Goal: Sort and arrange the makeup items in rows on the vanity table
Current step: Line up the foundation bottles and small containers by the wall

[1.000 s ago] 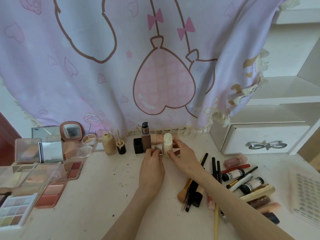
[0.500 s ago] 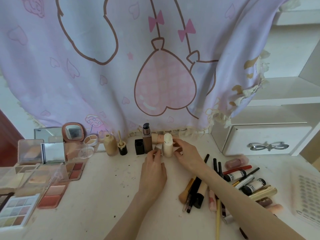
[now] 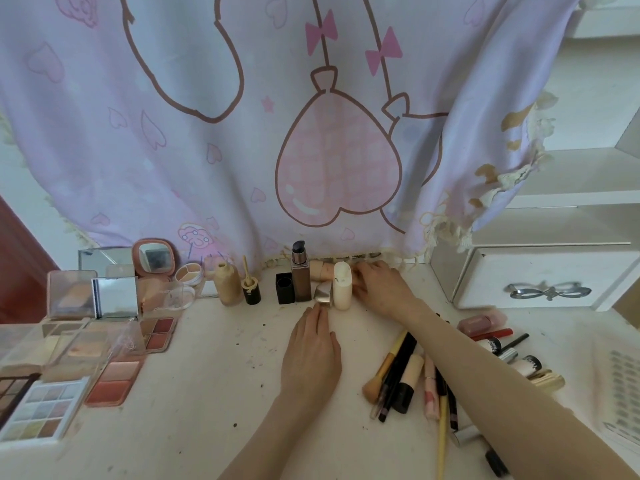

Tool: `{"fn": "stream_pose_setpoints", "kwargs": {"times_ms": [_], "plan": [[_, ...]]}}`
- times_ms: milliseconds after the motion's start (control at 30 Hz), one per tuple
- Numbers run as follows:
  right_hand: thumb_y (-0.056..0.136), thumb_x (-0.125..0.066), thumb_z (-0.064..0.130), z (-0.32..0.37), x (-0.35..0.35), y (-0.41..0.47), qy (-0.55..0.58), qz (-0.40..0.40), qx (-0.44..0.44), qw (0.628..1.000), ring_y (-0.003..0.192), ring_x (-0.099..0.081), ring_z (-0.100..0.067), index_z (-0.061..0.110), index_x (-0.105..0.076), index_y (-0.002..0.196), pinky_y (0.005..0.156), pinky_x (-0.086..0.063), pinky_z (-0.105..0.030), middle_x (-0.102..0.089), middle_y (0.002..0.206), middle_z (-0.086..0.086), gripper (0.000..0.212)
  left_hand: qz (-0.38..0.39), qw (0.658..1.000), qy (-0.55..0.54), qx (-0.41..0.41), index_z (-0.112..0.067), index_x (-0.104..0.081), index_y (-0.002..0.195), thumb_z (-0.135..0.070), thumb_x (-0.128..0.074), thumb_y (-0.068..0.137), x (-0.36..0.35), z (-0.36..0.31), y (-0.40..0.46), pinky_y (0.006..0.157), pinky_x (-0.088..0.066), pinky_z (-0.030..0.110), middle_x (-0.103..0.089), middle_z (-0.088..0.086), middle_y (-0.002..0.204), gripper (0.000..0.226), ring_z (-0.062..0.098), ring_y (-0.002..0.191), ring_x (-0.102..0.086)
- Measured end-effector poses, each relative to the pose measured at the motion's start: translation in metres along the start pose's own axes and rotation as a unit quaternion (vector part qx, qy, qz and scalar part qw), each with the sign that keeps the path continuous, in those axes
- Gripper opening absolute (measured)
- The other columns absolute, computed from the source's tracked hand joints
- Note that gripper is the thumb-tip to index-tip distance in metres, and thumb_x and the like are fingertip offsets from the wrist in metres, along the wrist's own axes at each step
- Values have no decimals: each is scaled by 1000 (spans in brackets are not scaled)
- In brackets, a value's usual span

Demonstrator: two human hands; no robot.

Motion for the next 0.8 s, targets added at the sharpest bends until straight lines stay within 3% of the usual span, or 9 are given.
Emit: {"fn": "stream_pose_setpoints", "kwargs": {"times_ms": [300,500,667,733,800], "plan": [[87,-54,32,-5,1,-3,92,22,-43,995,111,-46,-30,6,-51,117,89,-39,-34,-48,120,-14,41,-1,999,37,-7,-11,-18,147,-30,-19,99,0,0,-1,116,-3,26,-18,3,154,51,12,142,-12],[84,-59,35,-26,12,-30,178,2,-124,976,91,-42,-17,4,-51,118,81,-36,-26,-40,115,-8,46,5,1000,25,-3,-12,-20,146,-30,-21,99,0,0,-1,116,-5,26,-20,2,154,50,13,142,-13],[83,-62,29,-30,37,-64,230,-55,-157,959,86,-48,-17,2,-54,113,66,-39,-24,-53,100,-6,41,12,1000,-8,-11,-12,-29,143,-26,-26,99,3,1,-2,114,-6,24,-24,3,153,47,14,141,-17],[83,-63,26,-29,51,-80,261,-88,-161,948,82,-51,-14,5,-54,114,63,-40,-21,-56,97,-3,38,-3,998,-69,-2,-12,-41,137,-21,-33,98,9,3,-4,110,-16,21,-34,5,147,41,15,136,-29],[82,-63,27,-29,62,-99,316,-115,-173,926,75,-50,-4,13,-54,117,58,-37,-15,-55,94,4,38,-25,986,-160,35,-11,-54,123,-14,-40,96,18,8,-7,96,-32,17,-50,6,133,31,15,116,-47]]}}
Point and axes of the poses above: each hand's wrist, its own y-axis towards the middle knuckle, its own x-axis out of the back of the hand, z = x × y, the point moved 6 cm from there along y, towards the middle knuckle
